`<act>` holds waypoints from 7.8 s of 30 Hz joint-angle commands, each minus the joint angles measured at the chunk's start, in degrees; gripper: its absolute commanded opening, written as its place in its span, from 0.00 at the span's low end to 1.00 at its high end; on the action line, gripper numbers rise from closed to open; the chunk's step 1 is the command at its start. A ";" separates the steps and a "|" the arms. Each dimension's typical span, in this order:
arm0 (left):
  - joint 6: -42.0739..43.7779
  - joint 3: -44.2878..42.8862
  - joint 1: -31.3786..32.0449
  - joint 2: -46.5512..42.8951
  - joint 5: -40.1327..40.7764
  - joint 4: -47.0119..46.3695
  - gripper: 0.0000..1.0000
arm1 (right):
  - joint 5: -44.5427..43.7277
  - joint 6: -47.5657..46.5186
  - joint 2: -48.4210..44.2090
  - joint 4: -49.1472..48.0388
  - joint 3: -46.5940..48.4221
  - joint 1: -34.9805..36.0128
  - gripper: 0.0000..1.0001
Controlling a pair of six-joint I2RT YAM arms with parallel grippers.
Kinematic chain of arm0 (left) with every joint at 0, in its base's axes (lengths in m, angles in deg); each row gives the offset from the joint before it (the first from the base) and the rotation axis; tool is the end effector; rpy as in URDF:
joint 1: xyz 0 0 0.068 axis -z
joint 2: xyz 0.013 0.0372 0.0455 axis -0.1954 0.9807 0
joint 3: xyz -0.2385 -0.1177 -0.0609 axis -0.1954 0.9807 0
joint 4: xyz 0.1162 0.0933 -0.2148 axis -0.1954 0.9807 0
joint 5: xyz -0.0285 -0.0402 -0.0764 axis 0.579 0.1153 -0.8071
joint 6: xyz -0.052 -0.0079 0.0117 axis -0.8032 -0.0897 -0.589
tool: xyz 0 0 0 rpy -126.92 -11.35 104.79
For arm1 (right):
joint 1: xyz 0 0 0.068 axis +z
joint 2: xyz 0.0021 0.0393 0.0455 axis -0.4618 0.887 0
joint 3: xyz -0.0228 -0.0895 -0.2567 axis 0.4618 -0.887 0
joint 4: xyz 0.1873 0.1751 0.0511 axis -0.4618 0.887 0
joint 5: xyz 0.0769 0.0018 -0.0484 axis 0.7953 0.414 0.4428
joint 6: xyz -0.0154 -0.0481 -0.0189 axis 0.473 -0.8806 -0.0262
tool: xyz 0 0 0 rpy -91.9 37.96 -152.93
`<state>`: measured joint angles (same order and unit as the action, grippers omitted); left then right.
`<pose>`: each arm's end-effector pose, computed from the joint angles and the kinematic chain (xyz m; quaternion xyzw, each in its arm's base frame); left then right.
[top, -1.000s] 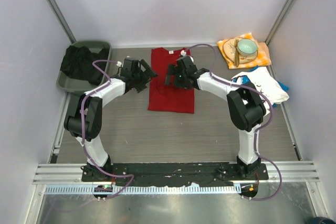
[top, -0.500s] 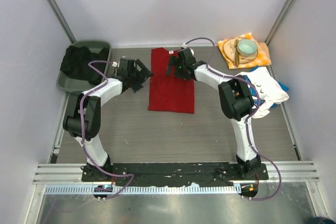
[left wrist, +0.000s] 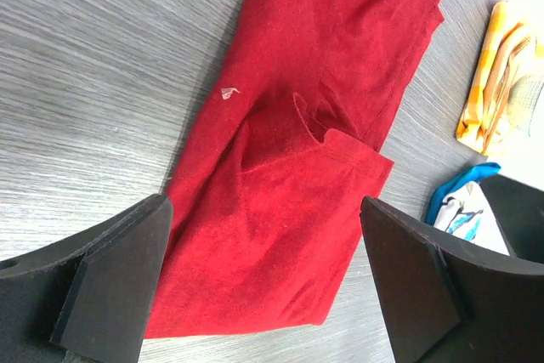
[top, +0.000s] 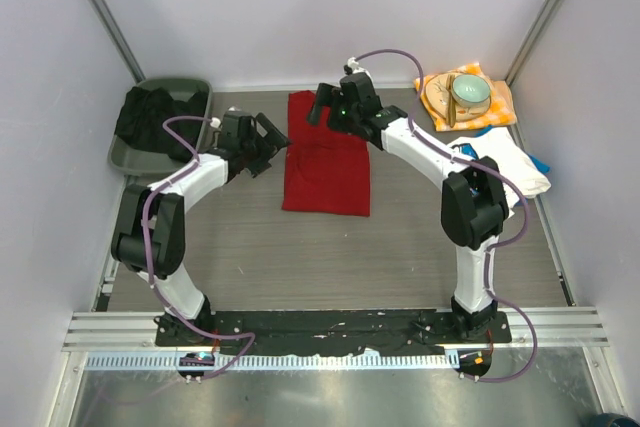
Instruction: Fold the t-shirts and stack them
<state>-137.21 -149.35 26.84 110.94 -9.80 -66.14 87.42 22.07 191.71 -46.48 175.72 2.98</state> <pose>0.3619 -0.1046 0.2198 -0.3093 0.8480 -0.2943 0.3140 0.4101 0.2407 0.2734 0.0289 0.8793 0.2468 0.4063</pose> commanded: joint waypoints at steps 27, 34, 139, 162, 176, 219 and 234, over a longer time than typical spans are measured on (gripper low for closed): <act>-2.05 12.00 -9.33 -7.43 -0.30 -3.76 0.98 | 1.08 -0.62 18.83 11.19 20.72 7.14 0.76; -2.06 13.49 -10.30 -7.16 -1.45 -5.17 0.98 | -0.92 -0.89 21.65 11.36 21.16 7.22 0.69; 5.59 20.70 2.53 3.38 -6.90 -5.17 0.96 | -17.02 2.10 -36.27 -1.47 -53.46 5.55 0.99; 5.15 33.18 6.49 0.74 -6.19 -10.00 0.84 | -17.81 6.67 -36.97 -3.14 -56.10 4.76 0.96; 4.18 33.09 6.49 5.40 -7.78 -13.69 0.01 | -17.11 7.72 -38.12 -5.77 -58.21 0.55 0.87; 4.80 34.06 6.49 3.04 -8.66 -13.60 0.00 | -2.78 14.85 -21.68 -26.87 -62.51 -0.33 0.15; 4.80 43.81 6.66 -16.71 -8.30 -10.45 0.00 | -9.37 13.26 -39.58 -16.60 -68.22 4.75 0.01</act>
<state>-135.59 -109.90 33.33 99.47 -20.92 -92.63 83.86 36.65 159.60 -70.61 109.36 5.10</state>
